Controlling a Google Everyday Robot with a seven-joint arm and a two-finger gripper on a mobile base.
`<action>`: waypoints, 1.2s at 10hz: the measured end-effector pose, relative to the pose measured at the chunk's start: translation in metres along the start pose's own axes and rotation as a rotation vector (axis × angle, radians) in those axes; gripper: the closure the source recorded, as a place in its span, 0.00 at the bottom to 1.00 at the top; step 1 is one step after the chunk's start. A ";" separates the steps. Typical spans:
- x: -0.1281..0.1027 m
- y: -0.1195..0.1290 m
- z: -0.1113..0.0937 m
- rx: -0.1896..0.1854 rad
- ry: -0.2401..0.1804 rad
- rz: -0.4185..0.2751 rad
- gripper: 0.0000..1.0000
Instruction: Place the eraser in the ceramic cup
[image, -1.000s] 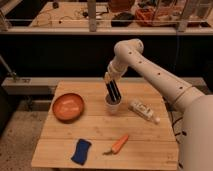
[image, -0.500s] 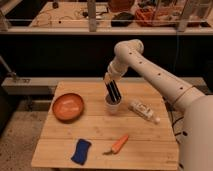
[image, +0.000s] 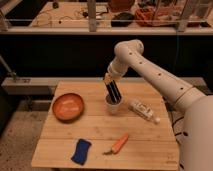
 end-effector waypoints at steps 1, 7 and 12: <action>-0.001 0.000 0.000 0.000 -0.001 -0.003 0.97; -0.004 -0.002 0.000 0.001 -0.003 -0.038 0.96; -0.007 -0.001 -0.002 0.001 -0.004 -0.063 0.90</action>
